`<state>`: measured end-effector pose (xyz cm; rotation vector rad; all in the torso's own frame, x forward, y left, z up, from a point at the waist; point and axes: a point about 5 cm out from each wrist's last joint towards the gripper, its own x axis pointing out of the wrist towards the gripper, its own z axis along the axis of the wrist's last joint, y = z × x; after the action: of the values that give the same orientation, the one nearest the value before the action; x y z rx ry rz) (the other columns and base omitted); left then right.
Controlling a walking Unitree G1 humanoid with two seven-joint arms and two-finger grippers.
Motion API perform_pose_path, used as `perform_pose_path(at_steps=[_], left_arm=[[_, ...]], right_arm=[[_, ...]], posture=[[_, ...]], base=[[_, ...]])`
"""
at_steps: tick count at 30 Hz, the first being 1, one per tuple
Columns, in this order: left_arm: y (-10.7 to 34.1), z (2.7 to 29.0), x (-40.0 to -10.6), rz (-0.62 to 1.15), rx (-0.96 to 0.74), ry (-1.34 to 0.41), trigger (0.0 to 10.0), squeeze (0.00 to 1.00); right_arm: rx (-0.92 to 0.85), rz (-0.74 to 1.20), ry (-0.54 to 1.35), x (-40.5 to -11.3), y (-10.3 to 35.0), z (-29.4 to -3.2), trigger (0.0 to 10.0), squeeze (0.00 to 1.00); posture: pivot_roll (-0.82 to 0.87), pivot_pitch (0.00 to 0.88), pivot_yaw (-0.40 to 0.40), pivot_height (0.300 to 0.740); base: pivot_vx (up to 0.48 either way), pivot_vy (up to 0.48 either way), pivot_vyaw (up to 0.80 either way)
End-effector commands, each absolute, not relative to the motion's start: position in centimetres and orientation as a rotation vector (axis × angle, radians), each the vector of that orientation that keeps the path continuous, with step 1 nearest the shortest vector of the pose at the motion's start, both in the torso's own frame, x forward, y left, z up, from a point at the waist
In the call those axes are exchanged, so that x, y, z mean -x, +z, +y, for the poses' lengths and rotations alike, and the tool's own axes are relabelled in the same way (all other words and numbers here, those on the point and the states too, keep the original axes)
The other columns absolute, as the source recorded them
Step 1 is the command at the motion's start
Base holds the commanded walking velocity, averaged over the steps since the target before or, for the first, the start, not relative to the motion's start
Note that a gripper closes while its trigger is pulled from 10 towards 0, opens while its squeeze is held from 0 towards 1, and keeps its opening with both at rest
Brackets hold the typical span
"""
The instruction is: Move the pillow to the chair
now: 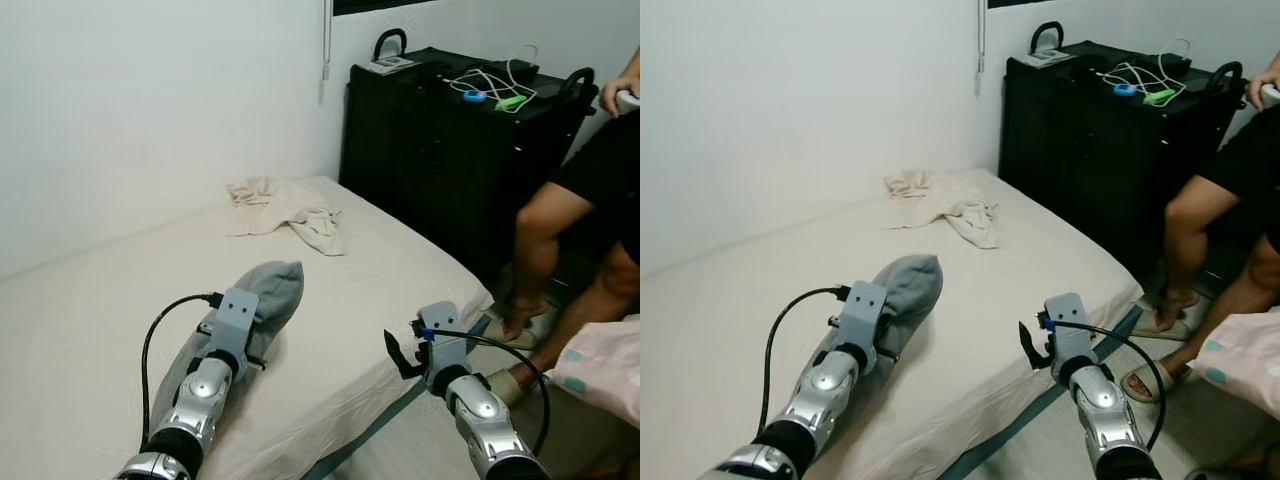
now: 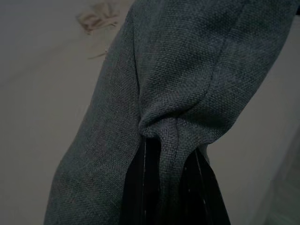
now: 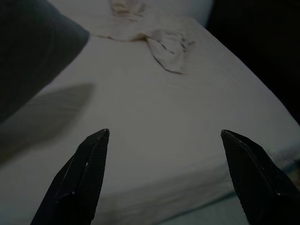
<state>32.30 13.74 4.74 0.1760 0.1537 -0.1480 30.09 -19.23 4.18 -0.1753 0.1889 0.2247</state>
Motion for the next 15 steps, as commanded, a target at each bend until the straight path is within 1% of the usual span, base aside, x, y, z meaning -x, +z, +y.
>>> perform_pose_path(at_steps=[1, 15], left_arm=[[5.43, 14.64, -32.74, 0.129, -0.156, -0.116, 10.0, 0.00], [5.48, 15.13, -32.70, 0.127, -0.144, -0.092, 10.0, 0.00]], right_arm=[[0.174, 0.159, 0.237, -30.41, 4.74, -18.86, 10.0, 0.00], [0.159, 0.133, 0.258, -30.34, 5.10, -18.15, 10.0, 0.00]], posture=[[-0.13, 0.000, 0.009, 0.740], [-0.13, 0.000, 0.012, 0.740]], base=[[0.000, 0.000, 0.74], [0.000, 0.000, 0.74]])
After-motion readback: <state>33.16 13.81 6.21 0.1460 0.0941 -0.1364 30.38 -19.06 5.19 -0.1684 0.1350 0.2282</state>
